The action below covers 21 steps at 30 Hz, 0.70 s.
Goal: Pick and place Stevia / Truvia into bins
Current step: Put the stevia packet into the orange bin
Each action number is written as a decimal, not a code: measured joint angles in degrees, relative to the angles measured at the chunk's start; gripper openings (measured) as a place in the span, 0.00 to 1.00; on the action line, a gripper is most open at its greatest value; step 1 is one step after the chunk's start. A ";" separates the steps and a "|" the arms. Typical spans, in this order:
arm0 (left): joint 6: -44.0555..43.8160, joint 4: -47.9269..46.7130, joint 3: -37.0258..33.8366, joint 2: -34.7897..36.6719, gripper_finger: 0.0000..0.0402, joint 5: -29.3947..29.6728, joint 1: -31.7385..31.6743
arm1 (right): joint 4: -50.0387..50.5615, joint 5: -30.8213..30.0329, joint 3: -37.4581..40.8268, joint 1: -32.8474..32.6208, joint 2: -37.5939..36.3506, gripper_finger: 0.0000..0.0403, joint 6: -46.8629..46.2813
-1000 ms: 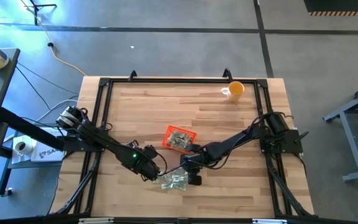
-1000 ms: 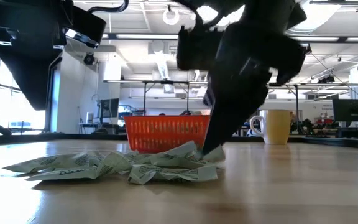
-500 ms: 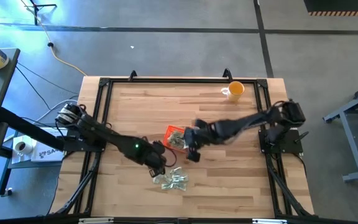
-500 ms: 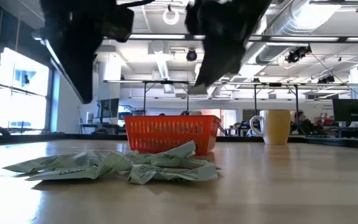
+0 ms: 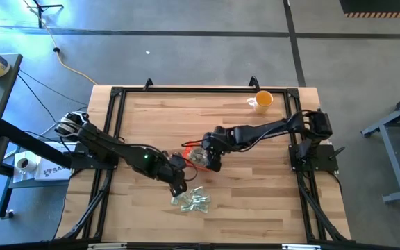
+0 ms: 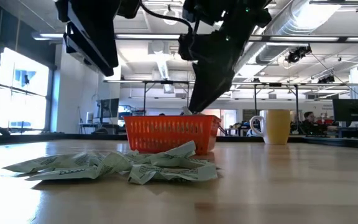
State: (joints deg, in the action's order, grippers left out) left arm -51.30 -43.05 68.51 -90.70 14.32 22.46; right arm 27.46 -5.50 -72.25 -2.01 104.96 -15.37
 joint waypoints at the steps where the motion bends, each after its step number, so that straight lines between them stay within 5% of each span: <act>1: 0.01 -0.14 0.00 -0.01 0.42 0.11 -0.01 | 0.06 0.00 0.00 -0.31 0.69 0.51 0.40; 9: -1.77 -0.61 0.00 -0.09 0.42 0.20 0.00 | 0.02 -0.39 0.00 -2.39 4.58 0.49 3.65; 21: -1.65 -0.20 0.00 -0.09 0.42 -1.01 -1.84 | 2.48 -3.83 0.03 -2.64 -4.27 0.52 3.99</act>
State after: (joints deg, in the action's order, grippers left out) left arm -52.95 -43.25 68.51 -90.78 13.31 20.62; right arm 29.94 -9.33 -72.22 -4.64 100.69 -11.38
